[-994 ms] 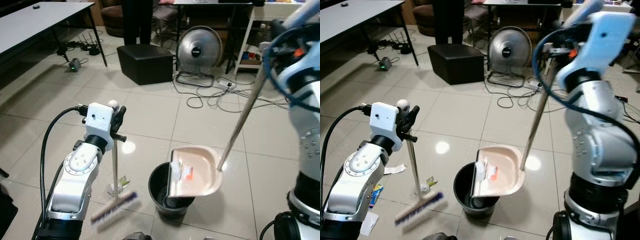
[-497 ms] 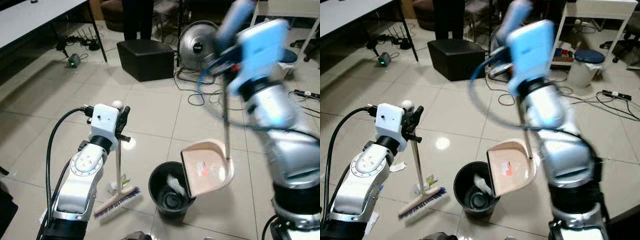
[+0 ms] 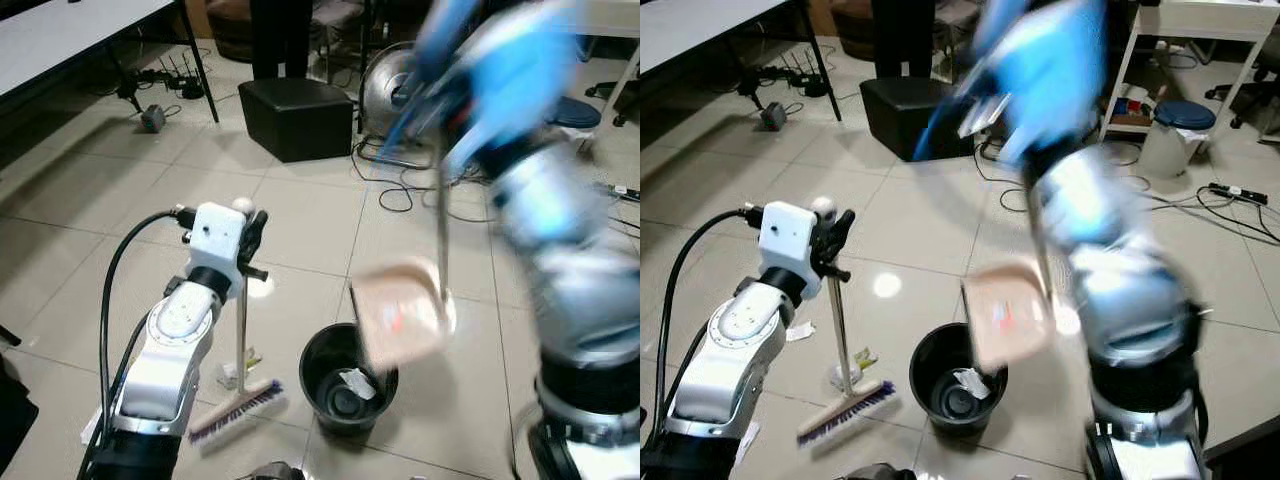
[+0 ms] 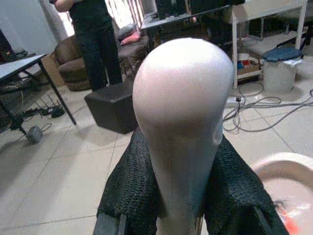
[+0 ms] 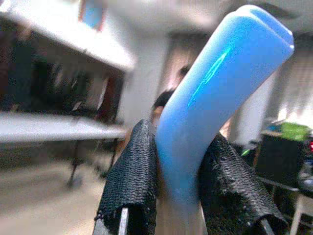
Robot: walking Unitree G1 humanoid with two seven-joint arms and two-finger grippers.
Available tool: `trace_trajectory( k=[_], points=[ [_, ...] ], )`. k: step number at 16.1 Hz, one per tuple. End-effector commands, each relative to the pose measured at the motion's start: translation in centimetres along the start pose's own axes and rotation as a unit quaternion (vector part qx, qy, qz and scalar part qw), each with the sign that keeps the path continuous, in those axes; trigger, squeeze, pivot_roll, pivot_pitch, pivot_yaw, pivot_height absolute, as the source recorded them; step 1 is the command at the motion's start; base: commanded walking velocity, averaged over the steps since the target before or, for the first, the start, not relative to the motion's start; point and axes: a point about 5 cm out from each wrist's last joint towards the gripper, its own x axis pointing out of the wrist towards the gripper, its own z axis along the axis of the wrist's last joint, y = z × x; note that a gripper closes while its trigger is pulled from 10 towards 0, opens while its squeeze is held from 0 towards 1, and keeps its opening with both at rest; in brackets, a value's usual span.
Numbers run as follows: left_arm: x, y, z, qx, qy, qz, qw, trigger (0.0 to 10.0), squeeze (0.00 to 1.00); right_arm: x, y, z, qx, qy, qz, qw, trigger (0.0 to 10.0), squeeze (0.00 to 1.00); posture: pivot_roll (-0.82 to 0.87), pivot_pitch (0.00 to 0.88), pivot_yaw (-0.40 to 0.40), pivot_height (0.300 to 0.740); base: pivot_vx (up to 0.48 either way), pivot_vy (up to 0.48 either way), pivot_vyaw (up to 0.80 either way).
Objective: Sweep floor
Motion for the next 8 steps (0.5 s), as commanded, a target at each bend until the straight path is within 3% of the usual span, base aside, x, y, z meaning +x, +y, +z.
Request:
trace_trajectory(
  k=[1,3,8],
  points=[
    [0.3,-0.2,1.4,-0.018,-0.025,-0.003,1.000,10.0,0.00,-0.2,-0.3,0.7,0.049,-0.016,-0.020,0.998,10.0,0.00,-0.06,0.025,0.074,0.740,0.000,0.000,0.00],
    [0.3,-0.5,1.9,-0.018,-0.032,-0.010,0.999,10.0,0.00,-0.6,-1.5,-0.1,0.075,-0.001,-0.066,0.995,10.0,0.00,-0.05,0.029,0.070,0.740,0.000,0.000,0.00],
    [-0.1,-1.2,2.7,-0.044,-0.042,-0.029,0.998,10.0,0.00,-1.7,-2.3,-0.8,0.116,0.013,-0.108,0.987,10.0,0.00,-0.06,0.027,0.086,0.740,-0.294,0.000,0.00]
  ],
)
